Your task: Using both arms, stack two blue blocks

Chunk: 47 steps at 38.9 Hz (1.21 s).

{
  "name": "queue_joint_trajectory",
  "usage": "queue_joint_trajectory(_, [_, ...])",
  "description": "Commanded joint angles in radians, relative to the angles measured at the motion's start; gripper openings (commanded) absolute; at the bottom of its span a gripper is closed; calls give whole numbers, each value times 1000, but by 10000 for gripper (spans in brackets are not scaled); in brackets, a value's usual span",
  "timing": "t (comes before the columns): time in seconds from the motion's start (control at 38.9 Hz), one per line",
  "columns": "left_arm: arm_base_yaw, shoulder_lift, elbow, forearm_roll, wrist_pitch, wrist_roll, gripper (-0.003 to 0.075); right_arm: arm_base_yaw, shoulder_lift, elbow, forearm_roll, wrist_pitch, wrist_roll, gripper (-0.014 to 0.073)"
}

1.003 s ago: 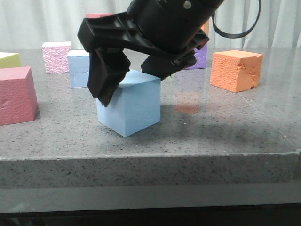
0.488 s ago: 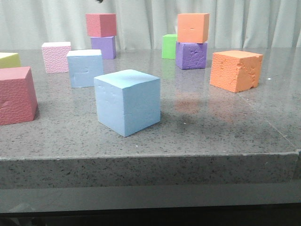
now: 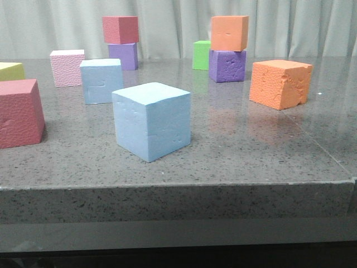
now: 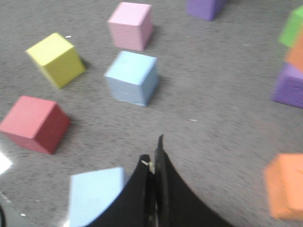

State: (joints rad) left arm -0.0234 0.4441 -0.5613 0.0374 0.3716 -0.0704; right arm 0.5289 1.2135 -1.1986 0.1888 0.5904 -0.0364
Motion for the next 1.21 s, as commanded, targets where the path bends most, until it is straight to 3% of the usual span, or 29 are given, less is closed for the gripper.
queue_joint_trajectory(0.0, [2, 13, -37, -2, -73, -7, 637, -84, -97, 11, -21, -18, -6, -68])
queue_joint_trajectory(0.26, [2, 13, -37, -2, -73, -7, 637, -347, -385, 260, -47, -21, -6, -68])
queue_joint_trajectory(0.36, [2, 13, -37, -2, -73, -7, 636, -403, -505, 360, -47, -59, -6, -68])
queue_joint_trajectory(0.51, [2, 13, -37, -2, -73, -7, 636, -411, -689, 515, -47, -166, -6, -68])
queue_joint_trajectory(0.69, [2, 13, -37, -9, -86, -7, 637, -411, -842, 657, -47, -174, -6, -68])
queue_joint_trajectory(0.93, [-2, 24, -39, -11, -146, 2, 637, -411, -886, 709, -47, -187, -6, -68])
queue_joint_trajectory(1.18, [-157, 243, -169, -6, -178, 25, 637, -411, -886, 709, -47, -202, -6, -68])
